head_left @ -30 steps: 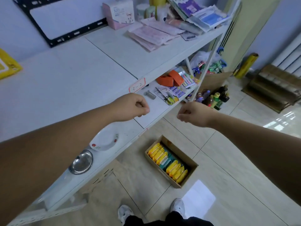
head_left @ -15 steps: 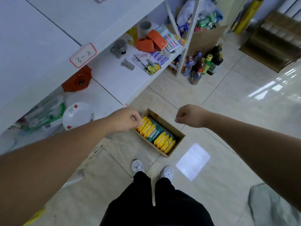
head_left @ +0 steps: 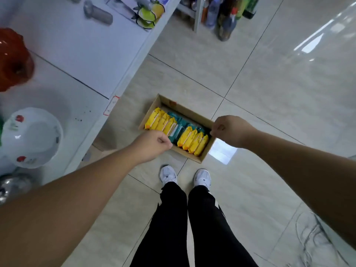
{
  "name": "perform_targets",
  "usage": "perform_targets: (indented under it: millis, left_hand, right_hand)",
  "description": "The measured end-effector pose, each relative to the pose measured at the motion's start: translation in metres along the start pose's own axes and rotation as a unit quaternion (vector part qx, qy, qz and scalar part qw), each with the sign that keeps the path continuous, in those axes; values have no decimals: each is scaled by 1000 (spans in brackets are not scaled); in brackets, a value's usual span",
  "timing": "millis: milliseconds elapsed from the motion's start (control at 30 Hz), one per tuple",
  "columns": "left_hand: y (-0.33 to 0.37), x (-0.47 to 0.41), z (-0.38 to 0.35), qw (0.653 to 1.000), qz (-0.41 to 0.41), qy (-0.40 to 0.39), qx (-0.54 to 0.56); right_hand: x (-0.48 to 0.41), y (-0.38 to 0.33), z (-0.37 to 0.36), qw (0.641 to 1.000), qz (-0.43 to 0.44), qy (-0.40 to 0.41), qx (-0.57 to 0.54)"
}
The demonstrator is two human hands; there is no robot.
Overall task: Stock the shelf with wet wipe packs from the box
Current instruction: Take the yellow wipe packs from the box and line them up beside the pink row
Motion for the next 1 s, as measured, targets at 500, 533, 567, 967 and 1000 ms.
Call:
perform_targets:
  millis: [500,533,567,967,1000]
  left_hand:
    - [-109,-206,-141,999,28,-11,-12]
    - [-110,-216,-145,999,28,-9,-15]
    - [-111,-227,-149,999,28,-8,-18]
    - [-125,-332,-186,996,57,60,-31]
    - [-127,-337,-186,995,59,69,-33]
  right_hand:
    - [-140,144,-177,998,-30,-41,26]
    - [-148,150,-183,998,-30,-40,28]
    - [-157,154,-187,998,-26,-40,33]
    - [-249,172,-223,993,20,-60,98]
    - [-255,174,-226,993,19,-62,98]
Point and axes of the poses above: each hand's wrist, its own x-axis away from the middle knuckle, its own z-axis out of the back of the hand, y = z × x, the point moved 10 cm from there along -x, towards the middle knuckle, and after that the axes turned 10 degrees about z, right-handed, at the moved point
